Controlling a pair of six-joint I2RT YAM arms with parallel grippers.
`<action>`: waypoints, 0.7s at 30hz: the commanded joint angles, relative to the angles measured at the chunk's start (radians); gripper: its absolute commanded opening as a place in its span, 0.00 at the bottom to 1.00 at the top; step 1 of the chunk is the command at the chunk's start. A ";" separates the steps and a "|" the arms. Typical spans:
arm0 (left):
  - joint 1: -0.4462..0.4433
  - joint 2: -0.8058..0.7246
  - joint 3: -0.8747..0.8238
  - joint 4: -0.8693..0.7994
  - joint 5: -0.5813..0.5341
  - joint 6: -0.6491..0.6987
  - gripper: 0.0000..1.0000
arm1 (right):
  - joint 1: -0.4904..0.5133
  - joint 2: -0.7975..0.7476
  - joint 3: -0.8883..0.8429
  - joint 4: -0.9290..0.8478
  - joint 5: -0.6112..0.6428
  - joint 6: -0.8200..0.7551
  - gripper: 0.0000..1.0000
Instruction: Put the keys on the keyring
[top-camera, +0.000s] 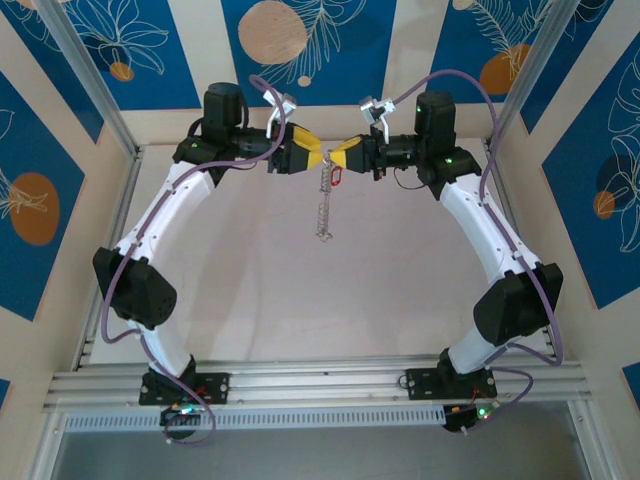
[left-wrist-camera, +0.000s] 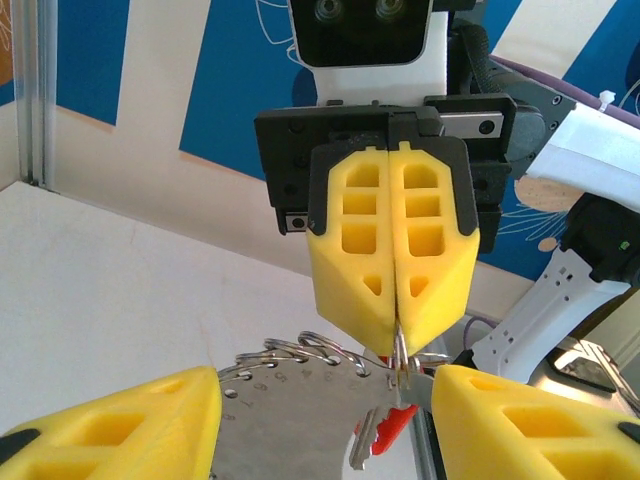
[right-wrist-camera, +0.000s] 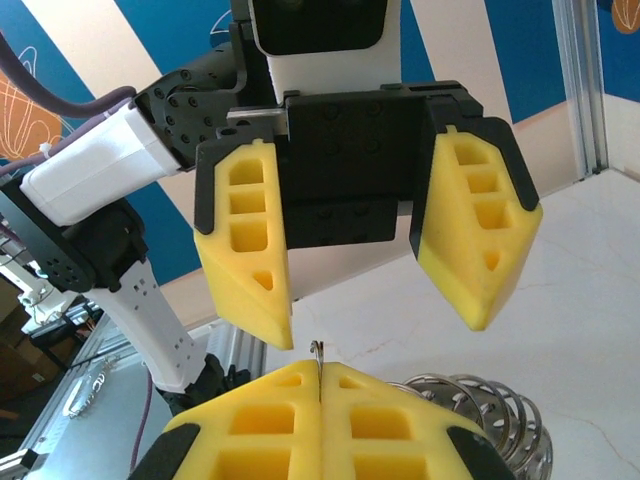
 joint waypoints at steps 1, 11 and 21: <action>-0.007 0.010 0.028 0.044 0.046 -0.026 0.56 | 0.008 0.007 -0.002 0.049 -0.028 0.032 0.00; -0.013 0.024 0.025 0.146 0.073 -0.108 0.50 | 0.022 0.024 0.021 0.072 -0.022 0.048 0.00; -0.018 0.024 0.022 0.136 0.076 -0.098 0.43 | 0.021 0.024 0.021 0.090 -0.016 0.054 0.00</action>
